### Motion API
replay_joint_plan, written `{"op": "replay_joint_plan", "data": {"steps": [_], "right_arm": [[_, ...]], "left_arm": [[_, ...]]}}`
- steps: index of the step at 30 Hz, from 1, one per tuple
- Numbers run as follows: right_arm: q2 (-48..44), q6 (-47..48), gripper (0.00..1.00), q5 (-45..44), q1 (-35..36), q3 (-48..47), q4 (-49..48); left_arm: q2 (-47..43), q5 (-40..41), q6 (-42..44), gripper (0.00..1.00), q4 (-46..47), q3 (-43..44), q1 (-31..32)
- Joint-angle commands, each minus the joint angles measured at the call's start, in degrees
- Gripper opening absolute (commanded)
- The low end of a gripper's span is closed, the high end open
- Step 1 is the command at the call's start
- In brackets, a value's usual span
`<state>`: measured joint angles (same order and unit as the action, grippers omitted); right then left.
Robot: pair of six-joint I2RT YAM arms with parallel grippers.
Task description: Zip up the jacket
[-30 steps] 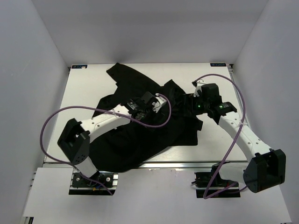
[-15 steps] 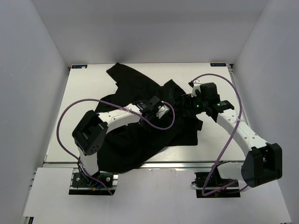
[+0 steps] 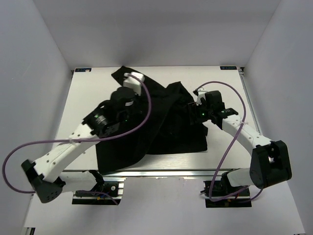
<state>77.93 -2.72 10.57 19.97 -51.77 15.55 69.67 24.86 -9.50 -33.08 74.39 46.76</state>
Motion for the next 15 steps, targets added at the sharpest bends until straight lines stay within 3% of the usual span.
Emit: {"op": "replay_joint_plan", "data": {"steps": [1, 4, 8, 10, 11, 15], "right_arm": [[-2.5, 1.8, 0.74, 3.3, 0.8, 1.3, -4.8], [-3.7, 2.4, 0.72, 6.9, 1.0, 1.9, -6.4], [-4.9, 2.0, 0.51, 9.0, 1.0, 2.9, -8.8], [-5.2, 1.8, 0.61, 10.0, 1.0, 3.1, -9.6], [-5.2, 1.8, 0.73, 10.3, 1.1, 2.6, -10.0], [-2.4, 2.4, 0.8, 10.3, 2.4, 0.1, -11.5]], "left_arm": [[-1.4, 10.8, -6.2, 0.0, 0.2, -1.8, -2.4], [-1.4, 10.5, -7.7, 0.0, -0.8, -1.9, -3.3], [-0.6, 10.8, -10.7, 0.0, -2.2, -1.9, -4.4], [-1.0, 9.2, -10.5, 0.0, -1.6, -3.0, -5.0], [-1.4, 8.4, -10.5, 0.0, -1.2, -3.6, -5.1], [-2.3, 6.1, -11.2, 0.0, 0.0, -5.7, -5.4]]}}
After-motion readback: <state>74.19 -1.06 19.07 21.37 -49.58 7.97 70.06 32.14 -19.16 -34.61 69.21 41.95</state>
